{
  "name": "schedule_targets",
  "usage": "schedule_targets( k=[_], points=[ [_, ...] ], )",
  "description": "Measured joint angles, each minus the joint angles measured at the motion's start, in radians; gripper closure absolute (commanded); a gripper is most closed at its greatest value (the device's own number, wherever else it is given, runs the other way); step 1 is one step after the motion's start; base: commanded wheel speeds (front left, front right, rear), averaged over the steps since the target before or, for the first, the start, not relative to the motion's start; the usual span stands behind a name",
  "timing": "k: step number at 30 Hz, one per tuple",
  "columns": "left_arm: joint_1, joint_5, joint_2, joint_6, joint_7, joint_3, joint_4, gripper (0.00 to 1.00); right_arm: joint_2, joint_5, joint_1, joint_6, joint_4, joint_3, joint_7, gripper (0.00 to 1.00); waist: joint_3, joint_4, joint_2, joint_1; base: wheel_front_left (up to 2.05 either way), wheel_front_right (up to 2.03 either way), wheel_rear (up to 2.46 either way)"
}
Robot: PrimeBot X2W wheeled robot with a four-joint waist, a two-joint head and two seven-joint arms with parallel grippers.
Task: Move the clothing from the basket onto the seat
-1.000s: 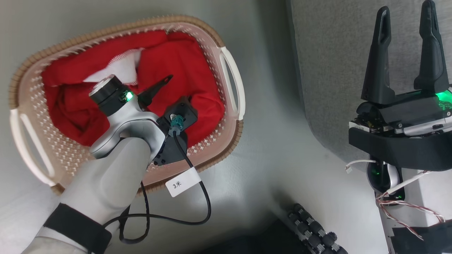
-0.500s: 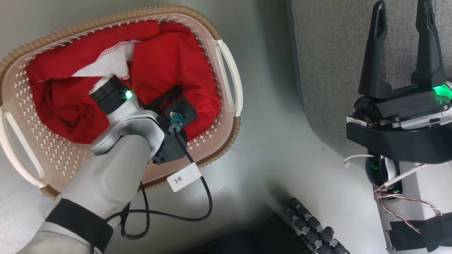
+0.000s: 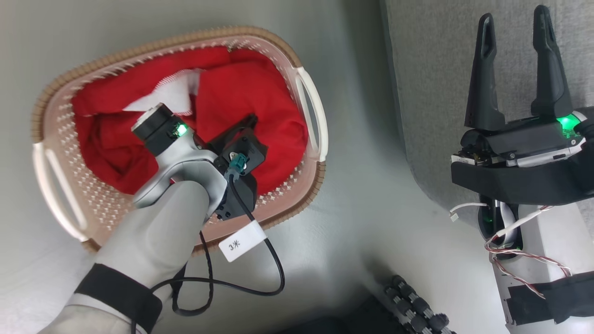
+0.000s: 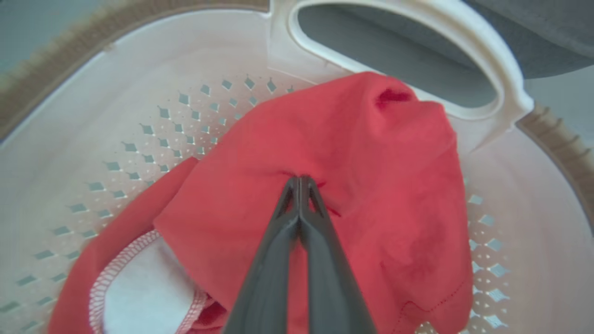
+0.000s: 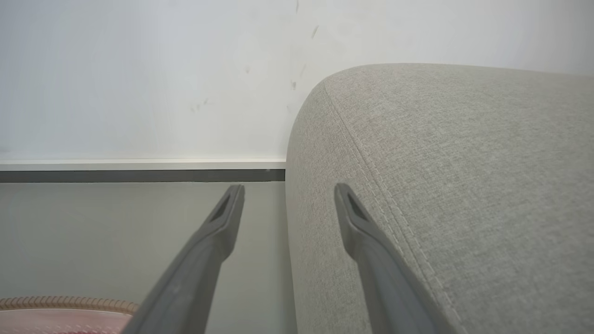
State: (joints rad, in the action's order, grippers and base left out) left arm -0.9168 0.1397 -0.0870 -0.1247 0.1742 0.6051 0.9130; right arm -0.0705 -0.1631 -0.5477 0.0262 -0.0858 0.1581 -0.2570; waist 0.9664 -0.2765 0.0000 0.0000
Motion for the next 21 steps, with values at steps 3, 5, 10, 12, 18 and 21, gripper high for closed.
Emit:
schedule_targets(
  k=[3,5,10,12,18,21],
  points=[
    [0.007,-0.014,0.009,0.000,0.022,-0.001,0.009,1.00,0.000,0.009,0.004,-0.002,0.022,-0.009,0.000,0.00,-0.026,0.013,0.0000,0.0000,0.00,0.00,0.00],
    [0.014,-0.018,0.015,0.000,0.030,-0.002,0.011,1.00,-0.001,0.015,0.007,-0.004,0.036,-0.014,0.000,0.00,-0.045,0.022,0.0000,0.0000,0.00,0.00,0.00],
    [0.045,-0.060,0.025,0.002,0.050,-0.017,0.016,1.00,-0.008,0.018,0.028,-0.009,0.069,-0.025,0.000,0.00,-0.097,0.046,0.0000,0.0000,0.00,0.00,0.00],
    [0.055,-0.078,0.027,0.002,0.060,-0.028,0.016,1.00,-0.010,0.024,0.038,-0.014,0.085,-0.028,0.000,0.00,-0.120,0.056,0.0000,-0.0001,0.00,0.00,0.00],
    [0.086,-0.115,0.033,0.003,0.070,-0.042,0.010,1.00,-0.015,0.025,0.072,-0.018,0.122,-0.040,0.000,0.00,-0.193,0.087,-0.0001,-0.0001,0.00,0.00,0.00],
    [0.105,-0.127,0.034,0.003,0.075,-0.044,0.002,1.00,-0.023,0.025,0.091,-0.020,0.139,-0.048,0.000,0.00,-0.231,0.103,0.0000,-0.0001,0.00,0.00,0.00]
  ],
)
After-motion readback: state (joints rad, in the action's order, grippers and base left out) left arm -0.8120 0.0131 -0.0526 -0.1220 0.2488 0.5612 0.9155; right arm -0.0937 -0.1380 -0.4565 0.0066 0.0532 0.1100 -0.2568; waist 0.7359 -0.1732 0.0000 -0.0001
